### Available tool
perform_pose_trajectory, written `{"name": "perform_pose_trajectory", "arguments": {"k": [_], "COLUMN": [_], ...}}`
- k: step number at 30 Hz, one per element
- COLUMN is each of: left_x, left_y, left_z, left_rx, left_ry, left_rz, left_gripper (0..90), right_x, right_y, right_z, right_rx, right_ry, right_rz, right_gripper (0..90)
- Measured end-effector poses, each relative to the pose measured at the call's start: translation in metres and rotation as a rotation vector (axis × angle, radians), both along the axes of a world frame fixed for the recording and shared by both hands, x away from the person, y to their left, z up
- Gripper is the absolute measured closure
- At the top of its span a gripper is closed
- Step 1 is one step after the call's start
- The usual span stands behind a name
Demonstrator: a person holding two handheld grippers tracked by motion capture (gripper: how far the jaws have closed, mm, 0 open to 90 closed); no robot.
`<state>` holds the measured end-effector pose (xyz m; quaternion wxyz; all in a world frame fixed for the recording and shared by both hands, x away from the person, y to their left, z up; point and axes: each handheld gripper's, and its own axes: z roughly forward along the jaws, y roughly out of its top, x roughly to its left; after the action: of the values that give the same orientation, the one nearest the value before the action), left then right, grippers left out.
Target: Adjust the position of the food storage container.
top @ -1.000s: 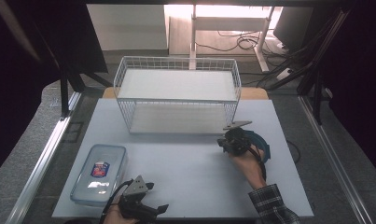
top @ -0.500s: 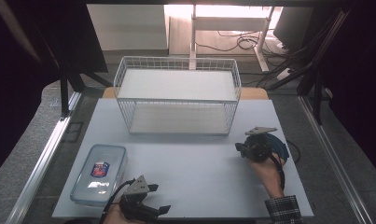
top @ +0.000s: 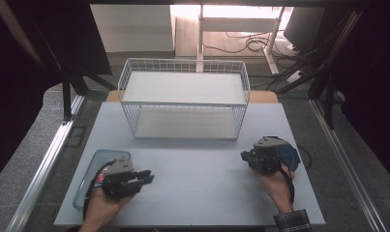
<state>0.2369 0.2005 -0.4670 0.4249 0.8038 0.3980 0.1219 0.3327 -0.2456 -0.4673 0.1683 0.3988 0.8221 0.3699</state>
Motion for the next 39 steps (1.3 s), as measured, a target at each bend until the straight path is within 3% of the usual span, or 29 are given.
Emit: {"name": "perform_pose_trajectory", "arguments": {"k": [1,5,7,8,10,13,16,18,20,23,28,31,33,36,39], "left_x": [0.003,0.007,0.008,0.007,0.007,0.004,-0.002,-0.007,-0.012,-0.018,-0.03,-0.042,-0.049,-0.052,-0.049], "left_y": [0.009,0.044,0.059,0.076,0.084,0.108,0.129,0.143,0.15,0.157,0.151,0.151,0.152,0.148,0.137], "left_z": [0.0,-0.003,-0.003,-0.003,-0.004,-0.011,-0.02,-0.025,-0.031,-0.039,-0.048,-0.054,-0.057,-0.058,-0.059], "left_rx": [0.01,0.044,0.047,0.067,0.071,0.076,0.091,0.076,0.111,0.101,0.112,0.084,0.052,0.042,0.036], "left_ry": [-0.006,-0.025,-0.03,-0.036,-0.036,-0.024,0.0,0.014,0.031,0.081,0.163,0.201,0.217,0.223,0.242], "left_rz": [0.028,0.149,0.197,0.247,0.273,0.35,0.415,0.449,0.476,0.466,0.417,0.408,0.407,0.39,0.343], "left_gripper": [89.0,90.0,90.0,90.0,90.0,90.0,90.0,90.0,90.0,90.0,90.0,90.0,90.0,90.0,90.0], "right_x": [-0.004,-0.008,-0.011,-0.014,-0.015,-0.019,-0.022,-0.023,-0.023,-0.023,-0.025,-0.028,-0.029,-0.03,-0.031], "right_y": [0.004,0.009,0.012,0.016,0.017,0.02,0.019,0.018,0.016,0.015,0.013,0.012,0.012,0.012,0.014], "right_z": [-0.001,-0.005,-0.008,-0.011,-0.012,-0.013,-0.012,-0.012,-0.012,-0.012,-0.012,-0.011,-0.011,-0.011,-0.012], "right_rx": [0.0,0.011,0.01,0.001,0.0,-0.002,0.01,0.013,0.014,0.017,0.016,0.02,0.022,0.026,0.021], "right_ry": [0.0,0.017,0.031,0.042,0.046,0.033,0.026,0.027,0.028,0.029,0.03,0.028,0.031,0.035,0.041], "right_rz": [0.019,0.039,0.055,0.074,0.083,0.098,0.101,0.099,0.098,0.098,0.1,0.103,0.104,0.106,0.108], "right_gripper": [78.8,71.3,63.6,56.2,52.9,43.4,40.1,39.4,38.7,37.9,37.5,37.5,37.5,37.5,38.0]}}
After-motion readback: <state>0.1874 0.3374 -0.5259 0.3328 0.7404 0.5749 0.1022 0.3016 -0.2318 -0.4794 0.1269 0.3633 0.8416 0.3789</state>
